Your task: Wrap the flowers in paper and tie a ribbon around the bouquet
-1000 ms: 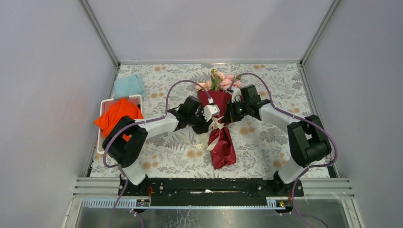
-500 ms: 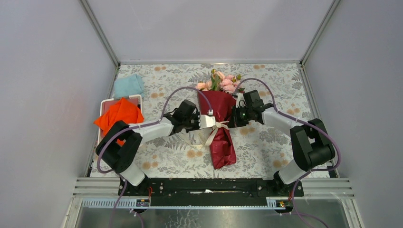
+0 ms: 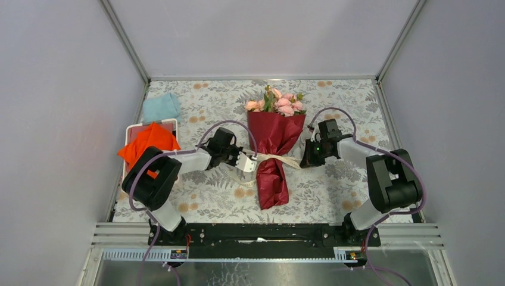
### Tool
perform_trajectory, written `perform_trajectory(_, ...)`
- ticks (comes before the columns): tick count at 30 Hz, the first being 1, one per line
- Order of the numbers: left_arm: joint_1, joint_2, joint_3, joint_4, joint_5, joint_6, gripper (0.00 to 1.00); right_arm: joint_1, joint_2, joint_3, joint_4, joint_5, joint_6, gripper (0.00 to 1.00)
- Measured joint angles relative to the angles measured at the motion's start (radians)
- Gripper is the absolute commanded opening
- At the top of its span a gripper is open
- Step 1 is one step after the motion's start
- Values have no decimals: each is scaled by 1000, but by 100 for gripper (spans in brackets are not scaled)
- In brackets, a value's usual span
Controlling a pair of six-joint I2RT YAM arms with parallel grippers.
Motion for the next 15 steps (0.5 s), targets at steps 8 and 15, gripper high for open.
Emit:
perform_trajectory(8, 48, 26, 0, 35, 59, 74, 0, -35, 1, 0, -39, -17, -8, 0)
perform_trajectory(15, 81, 30, 0, 38, 112, 110, 0, -83, 1, -10, -45, -57, -8, 0)
